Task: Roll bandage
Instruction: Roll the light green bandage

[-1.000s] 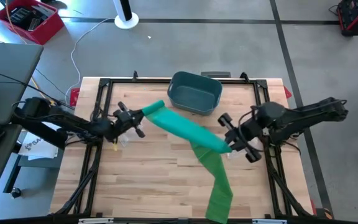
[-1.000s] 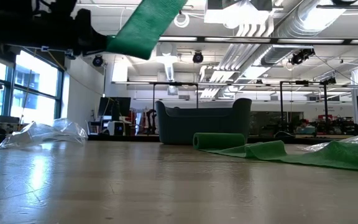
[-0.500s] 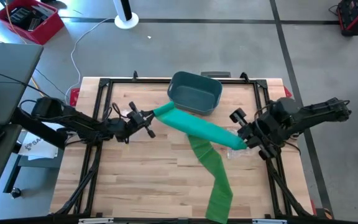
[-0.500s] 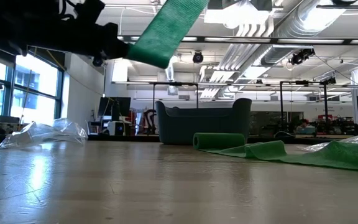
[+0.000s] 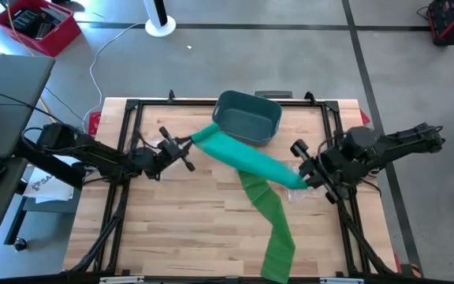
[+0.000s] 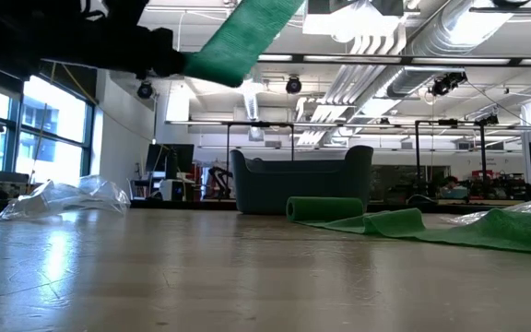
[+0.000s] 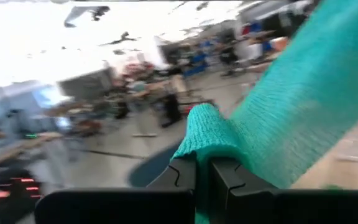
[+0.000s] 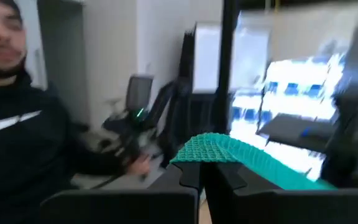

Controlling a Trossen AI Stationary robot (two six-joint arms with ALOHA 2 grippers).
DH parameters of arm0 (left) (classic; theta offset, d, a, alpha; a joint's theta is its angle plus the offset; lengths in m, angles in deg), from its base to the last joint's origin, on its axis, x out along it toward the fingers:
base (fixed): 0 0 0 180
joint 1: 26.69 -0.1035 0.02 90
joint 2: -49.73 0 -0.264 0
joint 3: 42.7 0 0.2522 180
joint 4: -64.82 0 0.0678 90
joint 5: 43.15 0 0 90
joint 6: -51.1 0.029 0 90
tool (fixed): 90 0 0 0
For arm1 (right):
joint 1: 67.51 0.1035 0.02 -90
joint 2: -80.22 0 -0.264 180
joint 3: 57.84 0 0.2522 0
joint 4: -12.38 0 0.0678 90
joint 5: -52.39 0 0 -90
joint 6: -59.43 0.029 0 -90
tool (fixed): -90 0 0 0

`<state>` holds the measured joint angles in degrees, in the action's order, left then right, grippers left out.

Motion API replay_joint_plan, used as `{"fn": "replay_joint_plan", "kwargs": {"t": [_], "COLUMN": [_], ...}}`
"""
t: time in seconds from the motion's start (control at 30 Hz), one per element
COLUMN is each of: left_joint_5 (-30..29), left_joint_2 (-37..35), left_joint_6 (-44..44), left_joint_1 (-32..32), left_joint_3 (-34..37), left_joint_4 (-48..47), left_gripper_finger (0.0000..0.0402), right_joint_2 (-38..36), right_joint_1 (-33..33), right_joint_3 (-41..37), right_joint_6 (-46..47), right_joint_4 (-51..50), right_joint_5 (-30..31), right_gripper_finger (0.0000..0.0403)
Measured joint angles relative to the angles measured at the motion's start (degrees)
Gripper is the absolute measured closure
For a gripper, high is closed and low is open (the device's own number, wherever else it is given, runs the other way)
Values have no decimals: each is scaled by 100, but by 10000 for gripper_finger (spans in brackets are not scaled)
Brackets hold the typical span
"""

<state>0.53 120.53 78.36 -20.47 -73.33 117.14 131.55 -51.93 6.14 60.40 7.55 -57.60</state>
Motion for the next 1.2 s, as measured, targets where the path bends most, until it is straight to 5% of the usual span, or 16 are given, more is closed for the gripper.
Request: {"fn": "replay_joint_plan", "kwargs": {"t": [0.2, 0.4, 0.57, 0.83, 1.2], "left_joint_5": [268, 1253, 1153, 272, 902], "left_joint_2": [-1013, -1854, -2163, -1925, -739], "left_joint_6": [197, -339, -186, -132, -1343], "left_joint_1": [-64, -60, -60, -60, 5], "left_joint_3": [415, 778, 843, 846, 836], "left_joint_4": [158, 143, 146, -307, -417], "left_gripper_finger": [401, 401, 401, 401, 401], "right_joint_2": [35, 42, 44, 48, -112], "right_joint_1": [709, 1030, 1043, 1197, 916], "right_joint_3": [0, 2, 2, 2, 401], "right_joint_6": [-32, -337, -180, -445, -1211], "right_joint_4": [-590, -876, -913, -323, 468], "right_joint_5": [142, 1312, 1292, 926, 1806], "right_gripper_finger": [403, 403, 403, 403, 403]}}
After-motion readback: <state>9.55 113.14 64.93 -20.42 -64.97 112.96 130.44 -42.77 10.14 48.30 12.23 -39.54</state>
